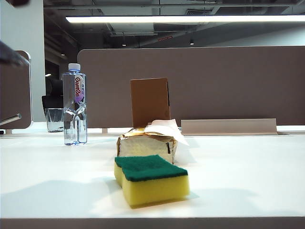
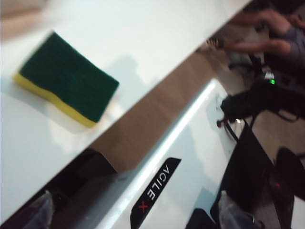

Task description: Move the sponge from right to left to wipe the table, avoiding obstacles on the table, and finally reaching the bottle of mineral water.

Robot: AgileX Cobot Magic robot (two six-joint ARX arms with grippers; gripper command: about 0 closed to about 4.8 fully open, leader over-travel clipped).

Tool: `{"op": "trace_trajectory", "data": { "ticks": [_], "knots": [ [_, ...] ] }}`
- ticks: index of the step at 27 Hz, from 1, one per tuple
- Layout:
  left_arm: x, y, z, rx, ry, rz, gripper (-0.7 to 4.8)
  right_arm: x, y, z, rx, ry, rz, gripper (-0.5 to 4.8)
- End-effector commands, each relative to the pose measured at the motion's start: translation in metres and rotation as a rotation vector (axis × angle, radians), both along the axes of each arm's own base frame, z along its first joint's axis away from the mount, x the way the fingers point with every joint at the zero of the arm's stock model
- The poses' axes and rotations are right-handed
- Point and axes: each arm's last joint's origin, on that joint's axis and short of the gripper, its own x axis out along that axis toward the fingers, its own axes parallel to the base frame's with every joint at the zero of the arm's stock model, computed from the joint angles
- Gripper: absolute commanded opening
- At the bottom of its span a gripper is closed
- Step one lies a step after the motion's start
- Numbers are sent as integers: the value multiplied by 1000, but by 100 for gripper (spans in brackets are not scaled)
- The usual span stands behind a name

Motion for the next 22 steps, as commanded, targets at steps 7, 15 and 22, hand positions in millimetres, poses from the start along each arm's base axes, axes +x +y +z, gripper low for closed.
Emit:
{"op": "trace_trajectory", "data": {
  "ticks": [7,15,22],
  "knots": [
    [35,-32,-32,46,44,-40,479,-8,1,2,31,-23,11,274],
    [59,-50,-62,79,106,-66,479,-9,2,3,40,-24,24,274],
    [76,-59,-88,96,170,-53,479,-9,3,3,46,-23,41,273]
  ]
}}
